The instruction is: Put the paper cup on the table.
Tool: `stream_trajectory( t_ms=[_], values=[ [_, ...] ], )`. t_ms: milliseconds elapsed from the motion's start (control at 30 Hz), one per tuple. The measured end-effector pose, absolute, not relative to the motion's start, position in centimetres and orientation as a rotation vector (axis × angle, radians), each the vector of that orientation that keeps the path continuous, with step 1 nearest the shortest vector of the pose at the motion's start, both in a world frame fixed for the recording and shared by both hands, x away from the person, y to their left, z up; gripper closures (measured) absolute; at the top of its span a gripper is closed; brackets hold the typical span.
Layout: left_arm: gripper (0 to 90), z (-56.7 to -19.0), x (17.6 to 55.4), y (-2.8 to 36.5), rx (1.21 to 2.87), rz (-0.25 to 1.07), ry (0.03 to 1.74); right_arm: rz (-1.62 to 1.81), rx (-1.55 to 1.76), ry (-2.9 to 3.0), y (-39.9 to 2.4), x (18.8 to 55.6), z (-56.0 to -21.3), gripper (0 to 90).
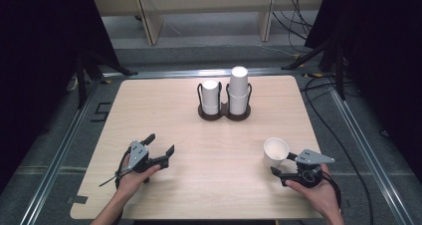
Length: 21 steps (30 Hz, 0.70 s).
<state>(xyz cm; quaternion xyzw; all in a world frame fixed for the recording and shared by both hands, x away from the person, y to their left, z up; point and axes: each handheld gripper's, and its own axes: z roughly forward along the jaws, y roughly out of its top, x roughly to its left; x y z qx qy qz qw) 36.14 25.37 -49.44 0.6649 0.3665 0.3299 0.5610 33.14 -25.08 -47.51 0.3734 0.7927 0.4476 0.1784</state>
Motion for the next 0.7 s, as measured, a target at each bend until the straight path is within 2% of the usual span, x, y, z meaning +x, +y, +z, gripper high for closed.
stream_trajectory(
  t_ms=[700],
  values=[
    [13.4,-49.7,36.3,25.2,1.548,0.776,0.846,1.316,1.141,2.097,-27.3,31.5,-47.6,24.2]
  ],
)
